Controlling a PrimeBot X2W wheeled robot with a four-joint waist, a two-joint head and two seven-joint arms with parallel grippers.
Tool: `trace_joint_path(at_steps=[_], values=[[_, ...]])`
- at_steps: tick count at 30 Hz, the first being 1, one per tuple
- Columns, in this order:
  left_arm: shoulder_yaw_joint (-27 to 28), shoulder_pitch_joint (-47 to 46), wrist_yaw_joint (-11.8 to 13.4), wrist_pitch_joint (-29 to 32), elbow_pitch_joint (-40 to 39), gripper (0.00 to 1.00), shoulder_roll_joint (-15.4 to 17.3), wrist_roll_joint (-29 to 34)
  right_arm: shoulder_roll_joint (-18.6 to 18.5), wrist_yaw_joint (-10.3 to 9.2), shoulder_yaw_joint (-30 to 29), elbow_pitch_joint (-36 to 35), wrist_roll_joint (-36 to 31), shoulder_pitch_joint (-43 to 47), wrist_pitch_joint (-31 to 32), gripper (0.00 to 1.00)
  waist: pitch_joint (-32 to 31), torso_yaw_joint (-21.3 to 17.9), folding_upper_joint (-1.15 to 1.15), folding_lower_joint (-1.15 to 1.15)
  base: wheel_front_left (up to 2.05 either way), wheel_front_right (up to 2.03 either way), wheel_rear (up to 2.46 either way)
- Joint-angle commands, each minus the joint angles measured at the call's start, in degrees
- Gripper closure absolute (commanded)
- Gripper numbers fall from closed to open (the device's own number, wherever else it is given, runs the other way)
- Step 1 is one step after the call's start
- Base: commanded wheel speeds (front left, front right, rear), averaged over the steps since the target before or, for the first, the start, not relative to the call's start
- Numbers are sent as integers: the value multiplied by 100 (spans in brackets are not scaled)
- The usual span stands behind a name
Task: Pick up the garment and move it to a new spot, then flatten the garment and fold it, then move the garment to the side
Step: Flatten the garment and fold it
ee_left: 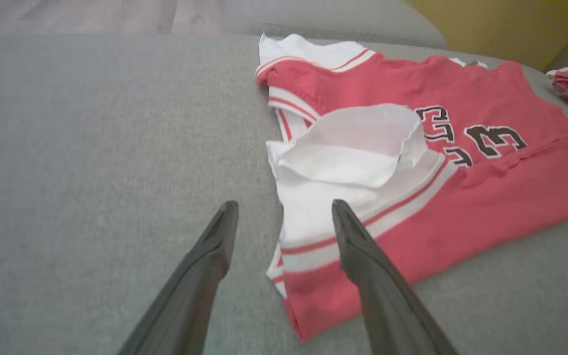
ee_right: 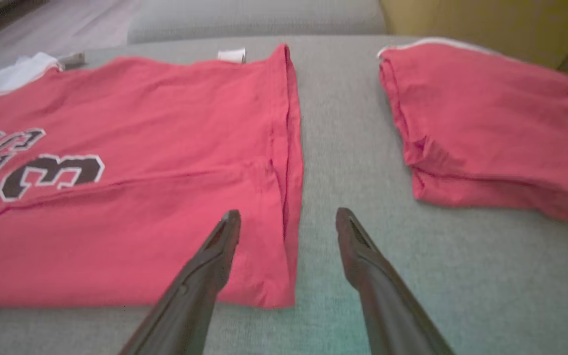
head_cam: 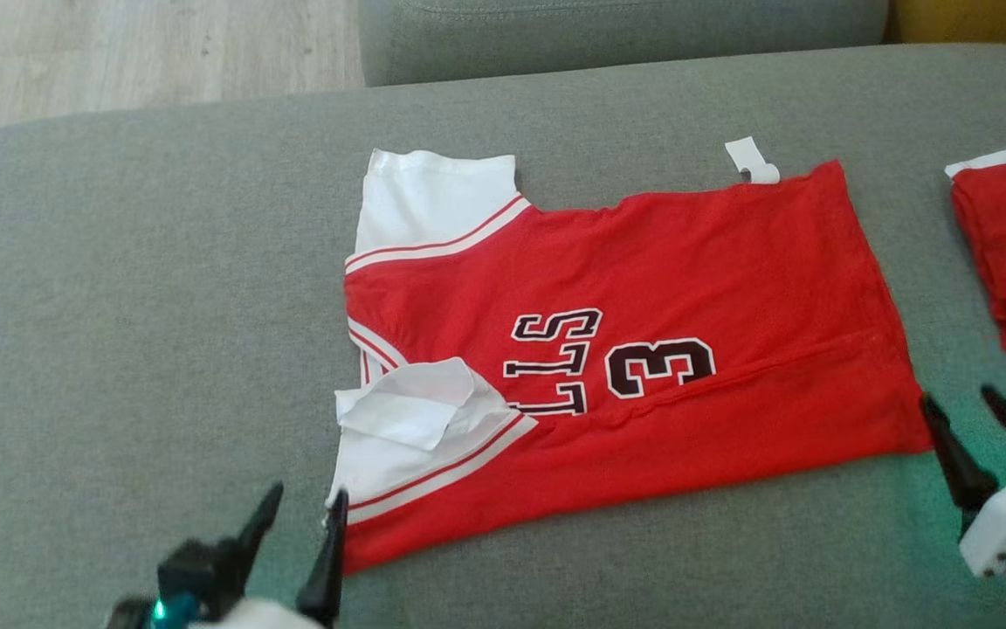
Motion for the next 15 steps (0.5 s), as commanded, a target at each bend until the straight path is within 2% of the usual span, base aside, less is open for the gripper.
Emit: trace_joint_path(at_steps=[1, 5, 7, 12, 14, 15], values=[[286, -488, 4, 14, -239, 0, 172, 82, -91, -4, -113, -339, -94, -1, -37, 0, 50, -28, 0, 0, 0, 0, 0], [422, -1200, -81, 195, -390, 0, 313, 229, 159, -4, -325, -877, -326, -13, -60, 0, 228, -125, 0, 0, 0, 0, 0], [479, -1684, -214, 353, -401, 0, 377, 268, 288, -4, -345, -1086, -435, -56, -71, 0, 341, -198, 0, 0, 0, 0, 0], [556, -3145, -785, 1017, -48, 0, 618, 282, 500, -4, -295, -1374, -614, -212, -116, 0, 736, -412, 0, 0, 0, 0, 0], [557, -3768, -1101, 1344, 212, 0, 655, 189, 542, -4, -248, -1451, -646, -290, -122, 0, 908, -506, 0, 0, 0, 0, 0], [557, -3768, -1101, 1344, 212, 0, 655, 189, 542, -4, -248, -1451, -646, -290, -122, 0, 908, -506, 0, 0, 0, 0, 0]])
